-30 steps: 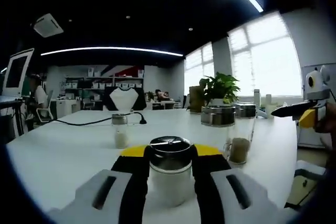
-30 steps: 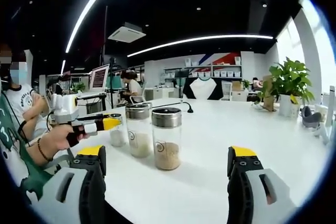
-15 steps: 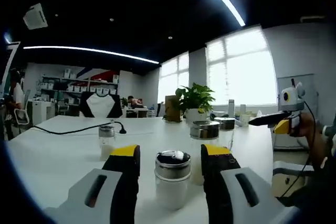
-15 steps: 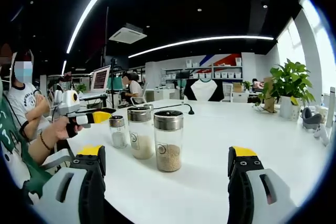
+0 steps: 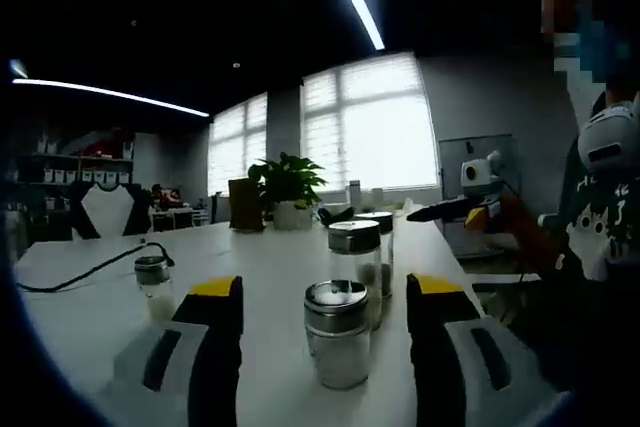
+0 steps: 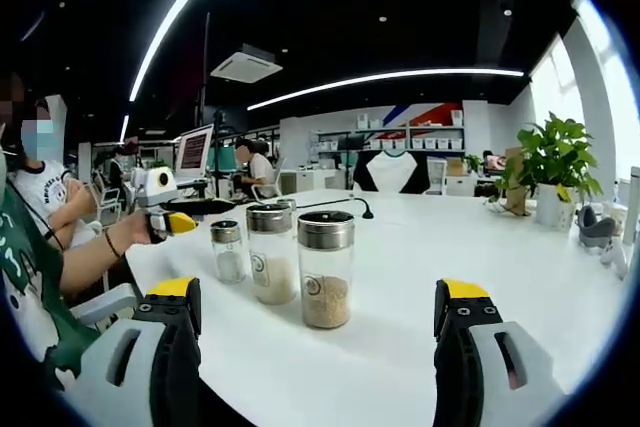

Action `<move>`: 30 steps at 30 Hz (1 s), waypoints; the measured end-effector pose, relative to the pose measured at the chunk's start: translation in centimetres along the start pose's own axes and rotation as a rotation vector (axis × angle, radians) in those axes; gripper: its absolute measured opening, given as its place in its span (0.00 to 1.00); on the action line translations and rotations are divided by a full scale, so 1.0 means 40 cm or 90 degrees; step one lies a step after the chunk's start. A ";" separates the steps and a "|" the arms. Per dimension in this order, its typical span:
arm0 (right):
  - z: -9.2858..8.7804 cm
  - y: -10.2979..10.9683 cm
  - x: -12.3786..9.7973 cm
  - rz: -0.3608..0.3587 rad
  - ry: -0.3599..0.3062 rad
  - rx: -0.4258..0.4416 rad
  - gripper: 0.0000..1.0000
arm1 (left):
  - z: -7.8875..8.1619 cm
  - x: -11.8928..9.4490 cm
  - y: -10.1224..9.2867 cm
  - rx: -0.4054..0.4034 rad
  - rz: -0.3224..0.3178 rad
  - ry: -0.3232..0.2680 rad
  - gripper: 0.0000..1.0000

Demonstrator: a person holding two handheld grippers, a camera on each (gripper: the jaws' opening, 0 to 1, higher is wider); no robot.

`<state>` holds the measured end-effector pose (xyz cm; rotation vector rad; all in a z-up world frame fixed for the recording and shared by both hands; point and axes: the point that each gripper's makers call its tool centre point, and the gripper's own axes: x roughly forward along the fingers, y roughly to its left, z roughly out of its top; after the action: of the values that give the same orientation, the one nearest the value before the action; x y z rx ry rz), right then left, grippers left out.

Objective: Rotate the seasoning bottle until the label or dispensing opening points toward the visible target arrow and the bottle remains upright within the marked orientation range

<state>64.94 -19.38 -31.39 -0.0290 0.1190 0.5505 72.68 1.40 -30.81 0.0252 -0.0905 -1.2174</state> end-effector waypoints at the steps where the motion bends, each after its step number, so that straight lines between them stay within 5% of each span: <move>1: 0.000 -0.001 0.000 -0.001 0.000 0.001 0.99 | -0.007 0.000 -0.001 0.005 -0.011 0.011 0.70; 7: 0.000 -0.003 -0.001 -0.003 0.000 0.001 0.99 | -0.020 0.008 -0.014 -0.023 -0.095 0.022 0.64; 12: 0.000 -0.001 0.000 -0.002 0.001 0.002 0.99 | -0.056 0.023 -0.001 -0.027 -0.128 0.065 0.64; 15: 0.001 -0.001 -0.001 -0.001 0.003 0.001 0.99 | -0.047 0.039 0.015 -0.052 -0.132 0.054 0.65; 21: 0.005 -0.007 -0.006 -0.007 0.000 0.001 0.99 | -0.055 0.053 -0.033 -0.038 -0.224 0.078 0.62; 30: 0.006 -0.009 -0.009 -0.008 0.000 0.003 0.99 | -0.059 0.071 -0.058 -0.047 -0.267 0.089 0.42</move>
<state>64.86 -19.86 -31.12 -0.0250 0.1193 0.5380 71.66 -2.14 -33.17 0.0674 0.0877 -1.6337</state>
